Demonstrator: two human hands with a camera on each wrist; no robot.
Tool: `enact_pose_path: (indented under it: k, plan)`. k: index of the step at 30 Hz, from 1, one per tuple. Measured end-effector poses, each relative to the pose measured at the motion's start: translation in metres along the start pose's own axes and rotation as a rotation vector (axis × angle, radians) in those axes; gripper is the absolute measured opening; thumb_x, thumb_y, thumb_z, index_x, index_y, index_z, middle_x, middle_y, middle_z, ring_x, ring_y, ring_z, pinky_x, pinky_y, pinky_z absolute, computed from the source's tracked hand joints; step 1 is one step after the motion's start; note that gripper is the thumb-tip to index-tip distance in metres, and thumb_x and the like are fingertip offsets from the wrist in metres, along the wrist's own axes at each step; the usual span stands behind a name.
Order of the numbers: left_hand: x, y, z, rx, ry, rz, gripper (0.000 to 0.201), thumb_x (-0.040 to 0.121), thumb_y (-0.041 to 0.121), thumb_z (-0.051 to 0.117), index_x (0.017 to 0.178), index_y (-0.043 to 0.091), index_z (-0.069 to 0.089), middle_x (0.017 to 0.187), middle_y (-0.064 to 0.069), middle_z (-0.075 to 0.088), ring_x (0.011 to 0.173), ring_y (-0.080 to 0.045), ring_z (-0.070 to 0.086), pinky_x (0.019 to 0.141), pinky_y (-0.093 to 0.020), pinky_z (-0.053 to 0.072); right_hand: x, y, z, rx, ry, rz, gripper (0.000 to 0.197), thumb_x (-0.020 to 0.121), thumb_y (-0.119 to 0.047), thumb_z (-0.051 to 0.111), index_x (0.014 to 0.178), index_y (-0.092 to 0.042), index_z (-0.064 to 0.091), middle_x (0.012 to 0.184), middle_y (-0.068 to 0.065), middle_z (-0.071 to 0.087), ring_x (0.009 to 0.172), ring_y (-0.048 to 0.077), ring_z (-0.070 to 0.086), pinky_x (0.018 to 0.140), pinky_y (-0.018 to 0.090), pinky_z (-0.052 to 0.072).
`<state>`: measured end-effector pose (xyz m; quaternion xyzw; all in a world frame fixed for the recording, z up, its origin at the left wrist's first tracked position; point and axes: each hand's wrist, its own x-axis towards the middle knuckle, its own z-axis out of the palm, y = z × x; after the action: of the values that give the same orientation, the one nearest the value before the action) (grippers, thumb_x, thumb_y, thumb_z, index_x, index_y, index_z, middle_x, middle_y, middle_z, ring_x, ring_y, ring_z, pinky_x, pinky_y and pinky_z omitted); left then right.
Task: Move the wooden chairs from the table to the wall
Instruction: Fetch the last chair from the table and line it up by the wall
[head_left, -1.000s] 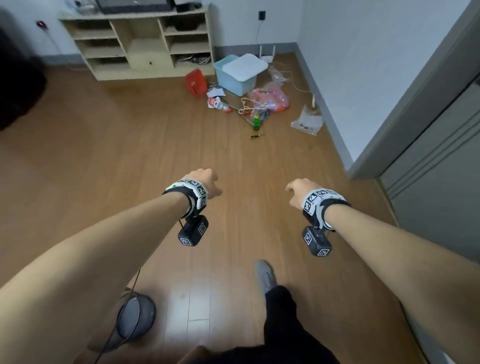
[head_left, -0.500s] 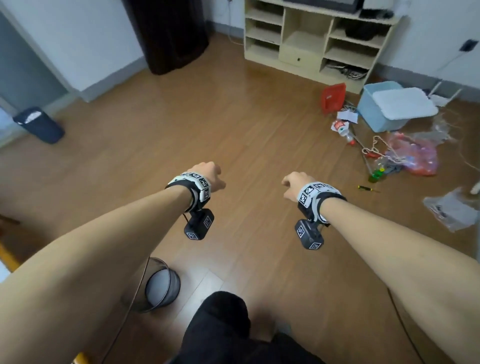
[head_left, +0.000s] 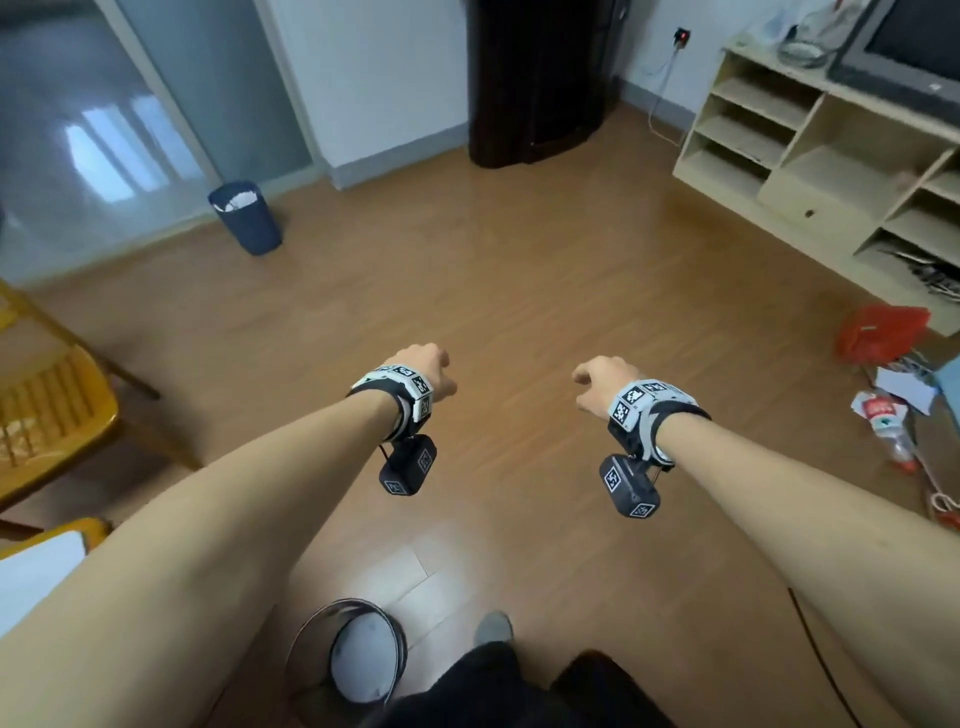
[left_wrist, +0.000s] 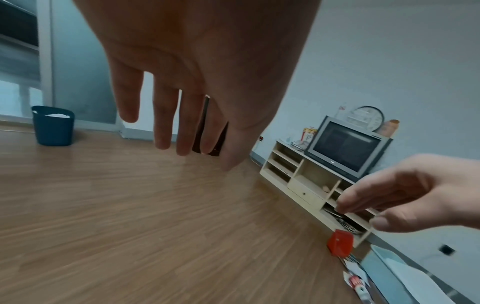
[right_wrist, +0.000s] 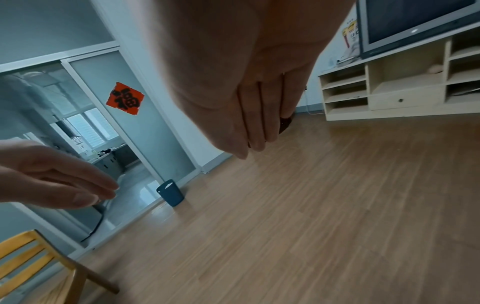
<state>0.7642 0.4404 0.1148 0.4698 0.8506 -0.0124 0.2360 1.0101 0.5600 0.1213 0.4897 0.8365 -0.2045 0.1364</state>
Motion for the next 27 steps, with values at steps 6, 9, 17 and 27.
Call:
enact_pose_path:
  k: [6,9,17,27]
  plan:
    - [0.095,-0.075,-0.050,-0.058,-0.018,-0.109,0.055,0.086,0.038,0.068,0.137,0.022,0.058,0.127,-0.007,0.065,0.112,-0.030,0.063,0.089,-0.035,0.051,0.133,-0.088,-0.034,-0.060,-0.072,-0.089,0.051,0.090,-0.015,0.064,0.139,-0.025,0.060,0.136,-0.001,0.064,0.116,0.024,0.064,0.095,0.034,0.054]
    - [0.148,-0.114,-0.070,-0.089,-0.020,-0.184,0.056,0.085,0.040,0.069,0.137,0.023,0.057,0.129,-0.007,0.065,0.113,-0.030,0.063,0.092,-0.036,0.051,0.206,-0.137,-0.041,-0.120,-0.113,-0.164,0.051,0.090,-0.013,0.063,0.140,-0.025,0.059,0.135,0.000,0.064,0.115,0.025,0.064,0.095,0.036,0.054]
    - [0.267,-0.238,-0.160,-0.198,0.037,-0.405,0.057,0.084,0.043,0.066,0.137,0.023,0.058,0.133,-0.005,0.063,0.116,-0.029,0.061,0.096,-0.037,0.050,0.401,-0.306,-0.084,-0.249,-0.172,-0.414,0.047,0.092,-0.011,0.060,0.138,-0.021,0.060,0.136,0.006,0.062,0.115,0.029,0.064,0.093,0.035,0.053]
    - [0.352,-0.463,-0.240,-0.313,0.092,-0.669,0.058,0.085,0.045,0.066,0.136,0.021,0.059,0.132,-0.006,0.064,0.116,-0.030,0.061,0.097,-0.038,0.050,0.551,-0.586,-0.080,-0.423,-0.248,-0.701,0.043,0.091,-0.010,0.060,0.132,-0.020,0.064,0.128,0.007,0.067,0.109,0.030,0.066,0.091,0.037,0.055]
